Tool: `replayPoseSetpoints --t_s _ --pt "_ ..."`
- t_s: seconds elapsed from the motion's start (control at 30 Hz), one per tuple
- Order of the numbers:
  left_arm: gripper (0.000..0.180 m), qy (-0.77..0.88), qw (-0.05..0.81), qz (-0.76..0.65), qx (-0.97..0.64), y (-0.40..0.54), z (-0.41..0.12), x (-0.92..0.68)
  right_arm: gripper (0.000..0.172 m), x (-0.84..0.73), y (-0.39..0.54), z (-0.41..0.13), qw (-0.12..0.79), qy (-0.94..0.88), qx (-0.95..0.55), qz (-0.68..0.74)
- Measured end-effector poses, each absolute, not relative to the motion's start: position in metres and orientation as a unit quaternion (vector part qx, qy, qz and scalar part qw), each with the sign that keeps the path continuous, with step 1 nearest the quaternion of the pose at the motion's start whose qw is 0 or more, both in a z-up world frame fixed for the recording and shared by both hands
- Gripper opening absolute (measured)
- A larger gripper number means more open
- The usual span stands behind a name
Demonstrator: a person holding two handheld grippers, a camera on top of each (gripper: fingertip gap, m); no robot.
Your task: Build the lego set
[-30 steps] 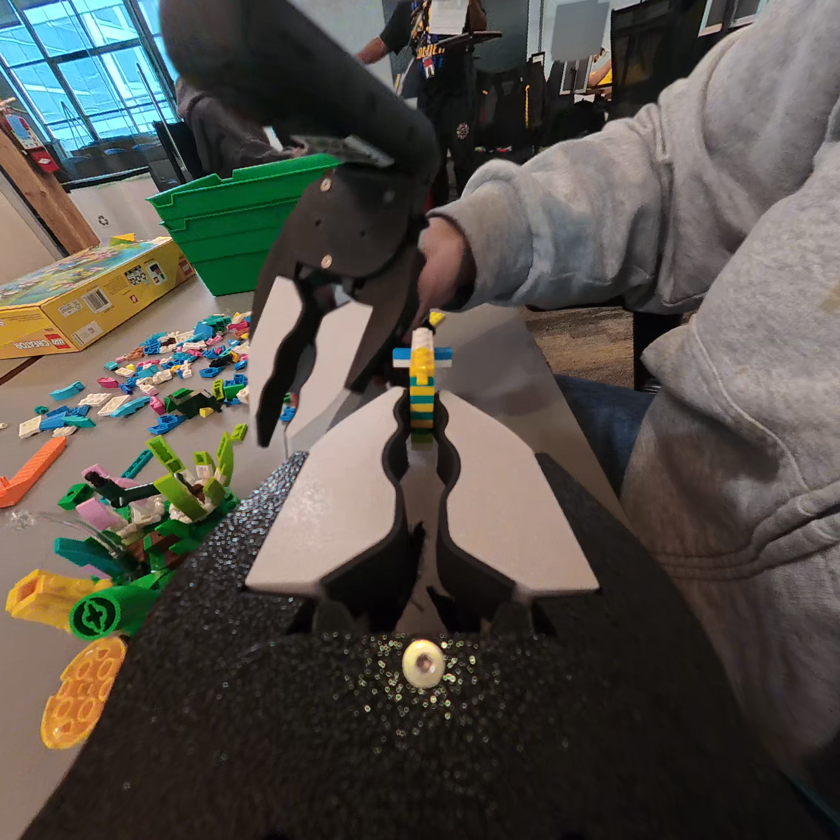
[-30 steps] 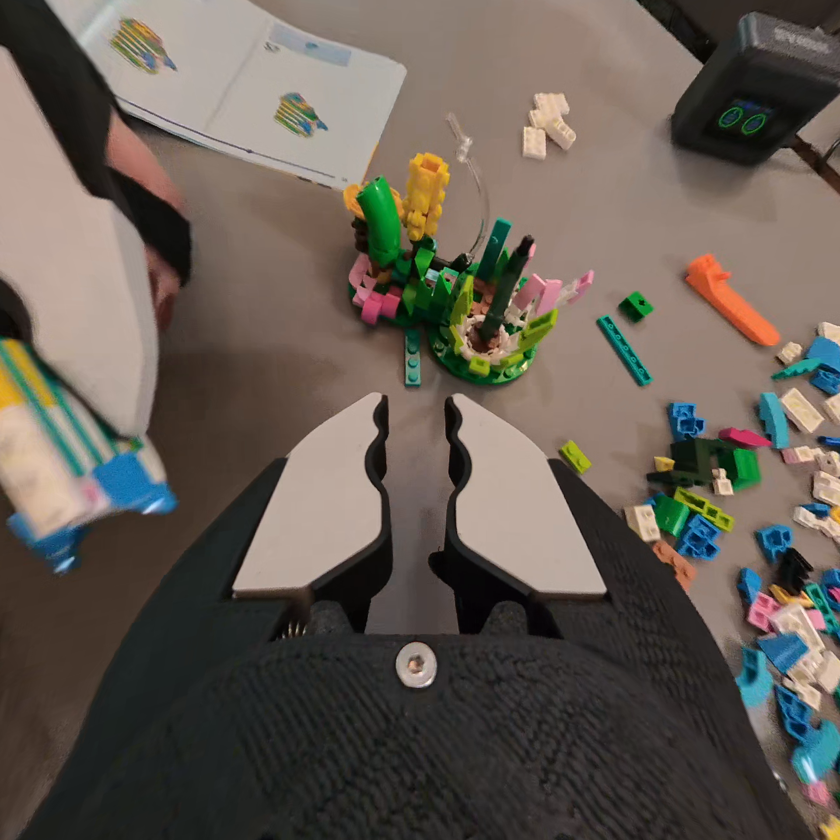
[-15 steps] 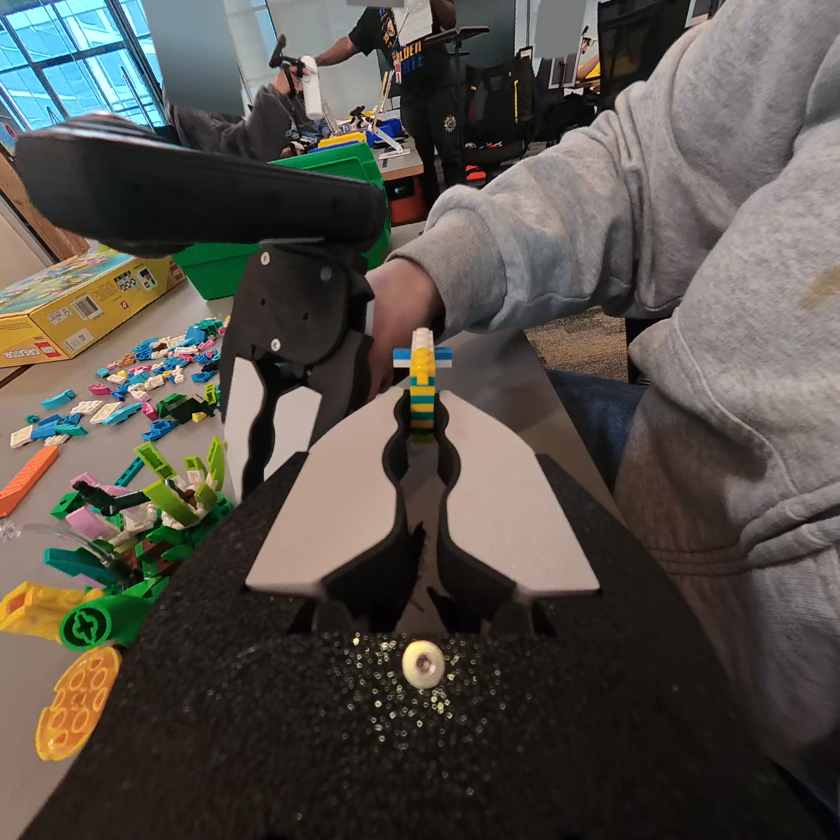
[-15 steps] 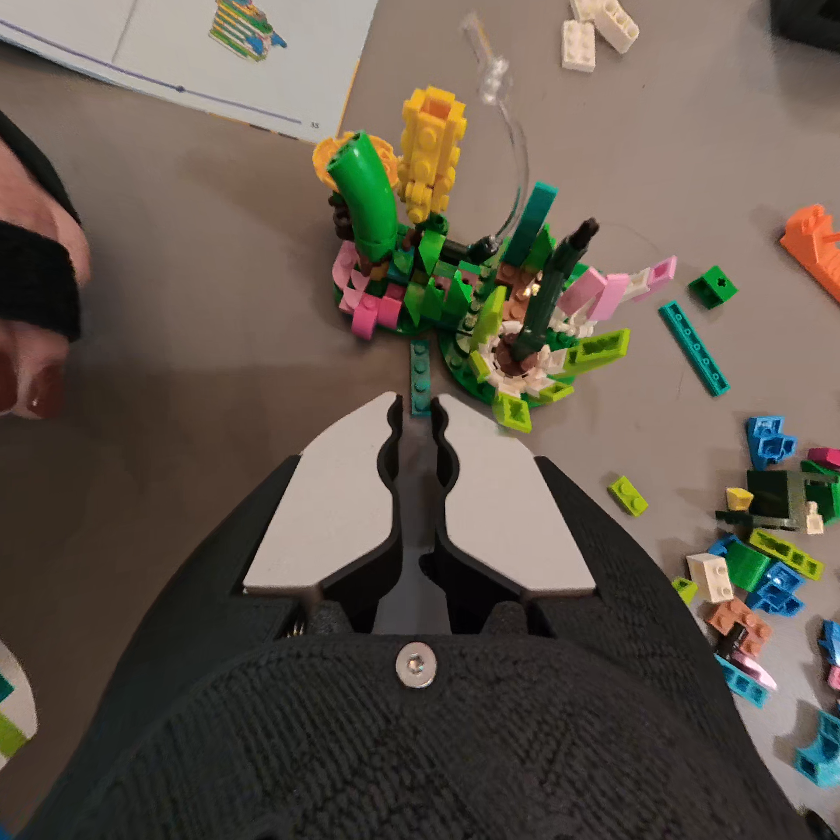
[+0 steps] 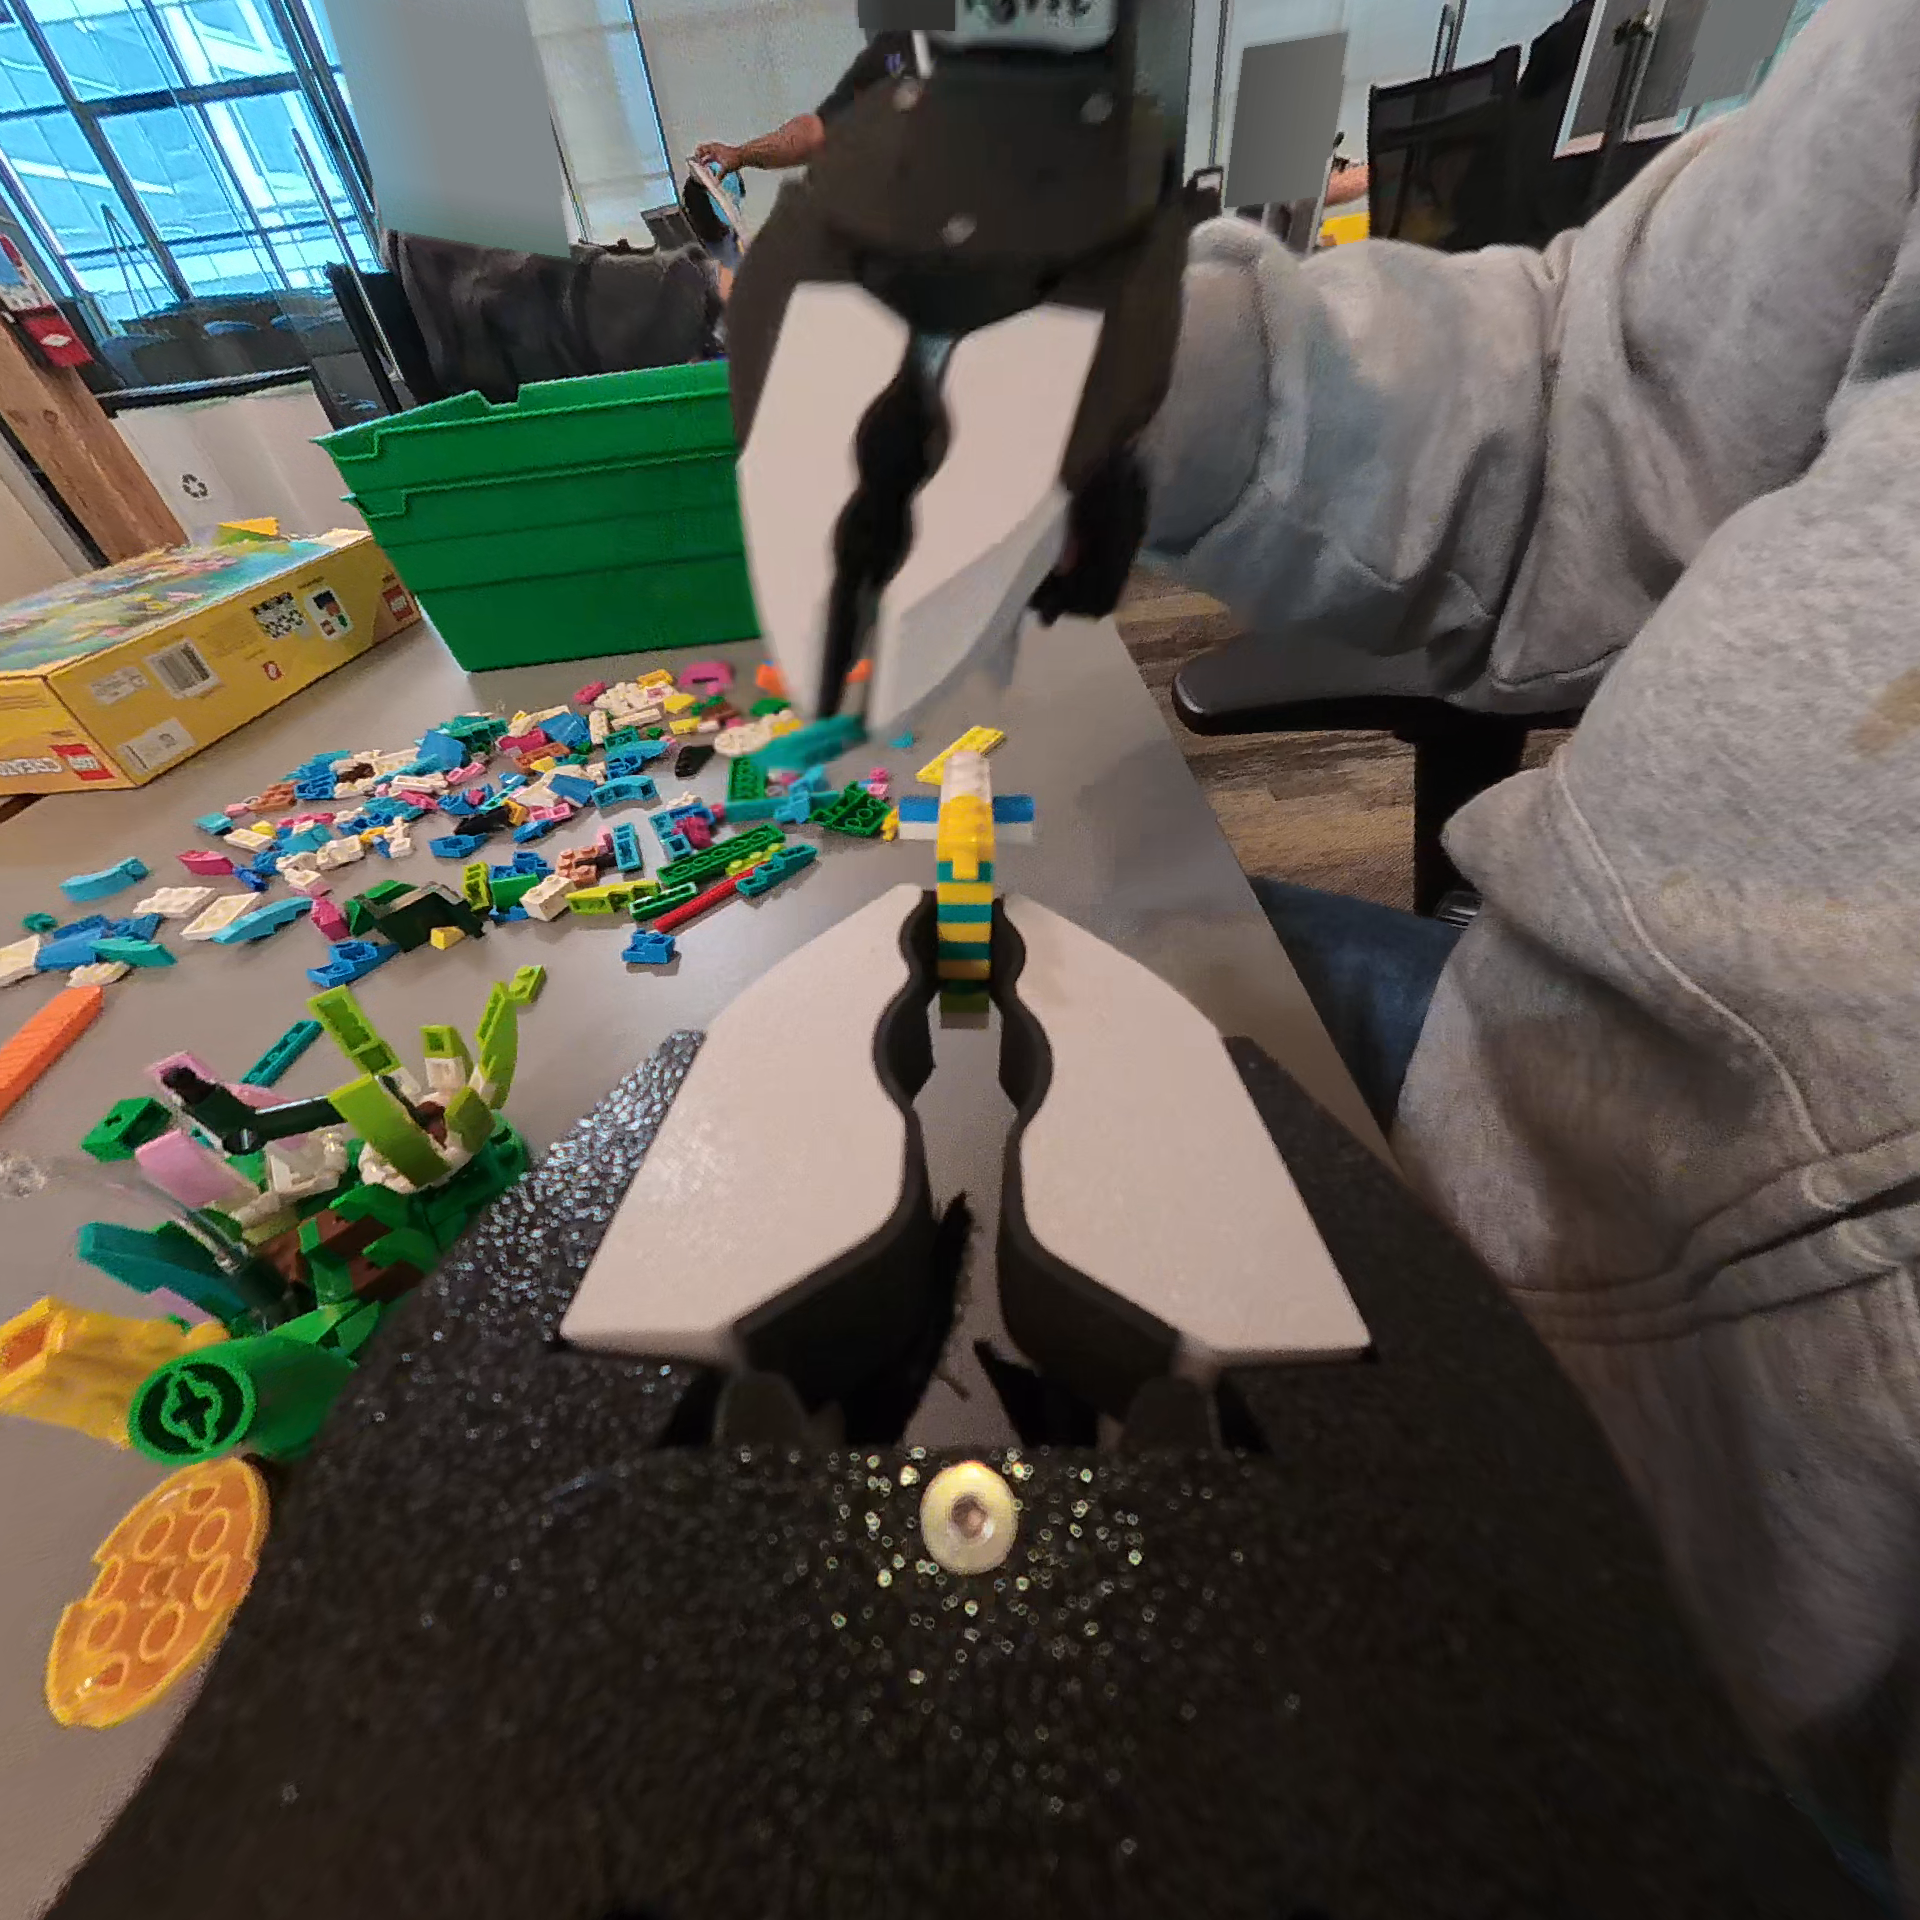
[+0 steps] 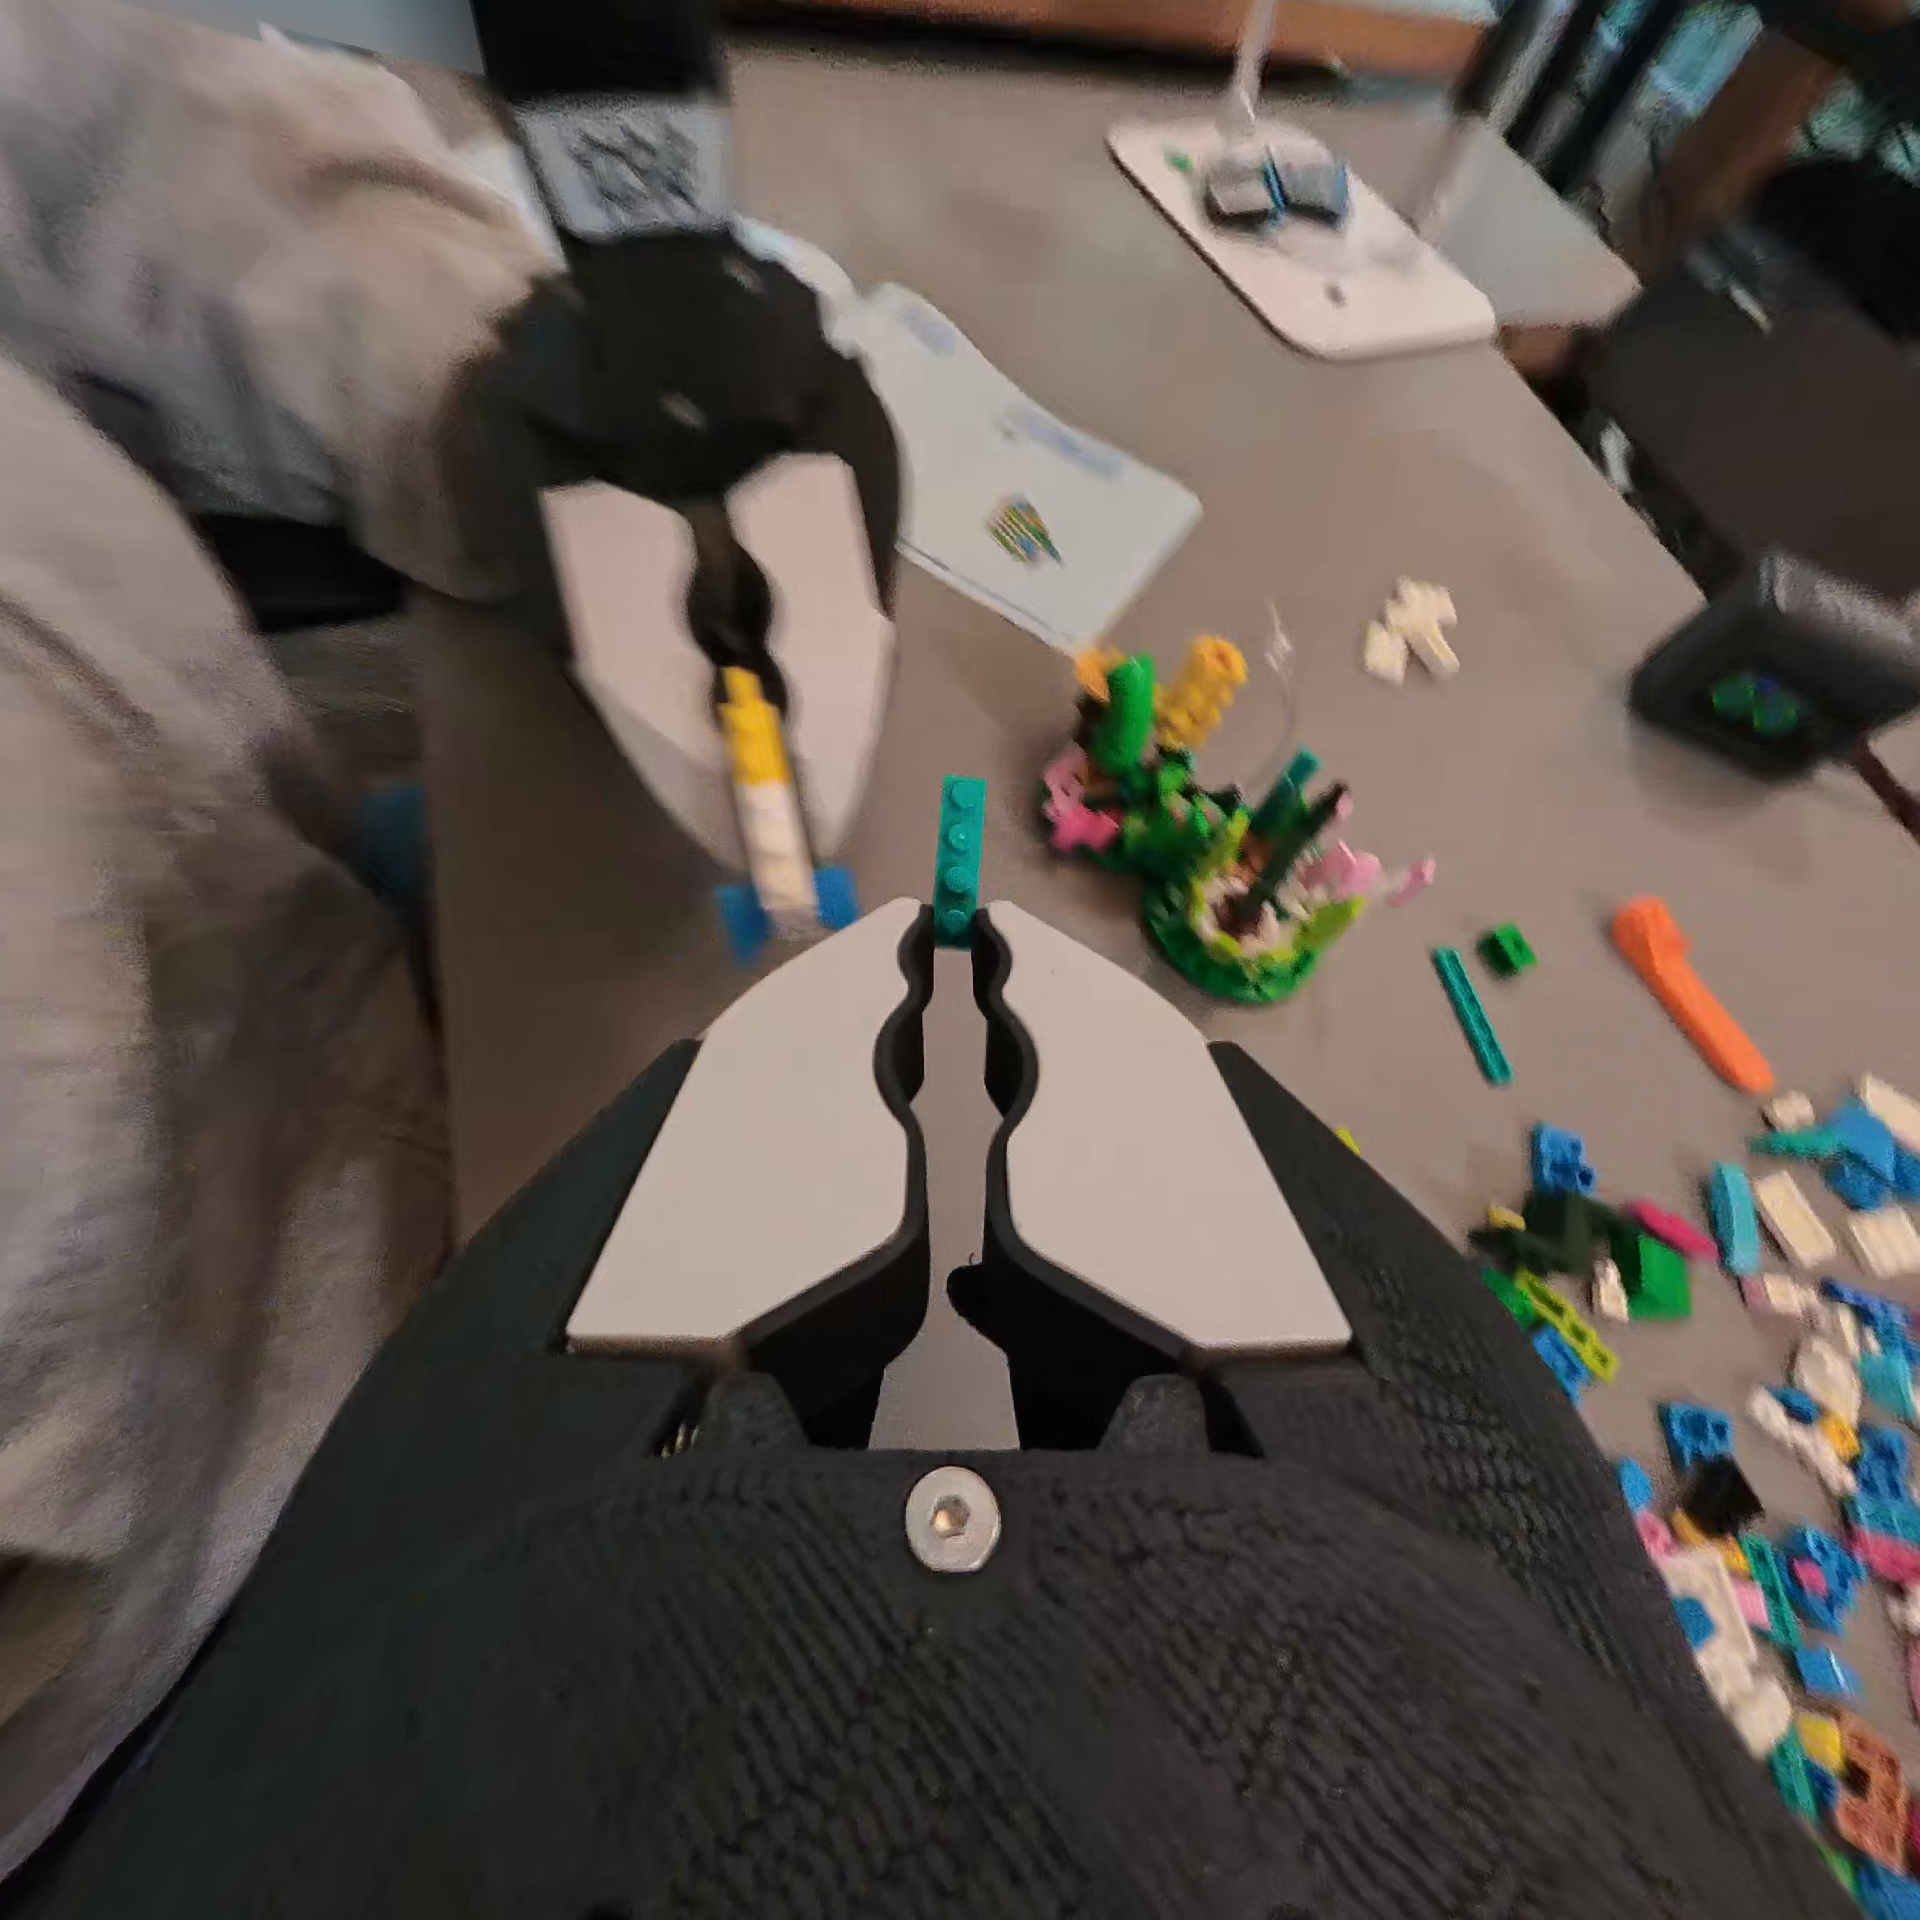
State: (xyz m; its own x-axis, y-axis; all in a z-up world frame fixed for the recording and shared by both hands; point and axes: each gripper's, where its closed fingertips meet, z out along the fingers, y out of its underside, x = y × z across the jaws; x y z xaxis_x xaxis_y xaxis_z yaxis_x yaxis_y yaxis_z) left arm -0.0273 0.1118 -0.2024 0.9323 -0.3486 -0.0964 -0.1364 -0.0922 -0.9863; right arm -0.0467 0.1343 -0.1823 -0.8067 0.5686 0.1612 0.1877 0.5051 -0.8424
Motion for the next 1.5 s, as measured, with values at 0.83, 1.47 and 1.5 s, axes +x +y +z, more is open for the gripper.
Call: replayPoseSetpoints --t_s 0.83,1.47,1.5 --pt "0.008 0.174 0.651 -0.098 -0.732 0.112 -0.202 -0.022 0.006 -0.021 0.105 -0.177 0.153 -0.917 -0.132 0.343" --pt "0.008 0.174 0.650 -0.097 -0.733 0.112 -0.203 -0.022 0.007 -0.022 0.106 -0.185 0.151 -0.922 -0.131 0.331" --pt "0.008 0.174 0.650 -0.097 -0.733 0.112 -0.203 -0.022 0.007 -0.022 0.106 -0.185 0.151 -0.923 -0.131 0.330"
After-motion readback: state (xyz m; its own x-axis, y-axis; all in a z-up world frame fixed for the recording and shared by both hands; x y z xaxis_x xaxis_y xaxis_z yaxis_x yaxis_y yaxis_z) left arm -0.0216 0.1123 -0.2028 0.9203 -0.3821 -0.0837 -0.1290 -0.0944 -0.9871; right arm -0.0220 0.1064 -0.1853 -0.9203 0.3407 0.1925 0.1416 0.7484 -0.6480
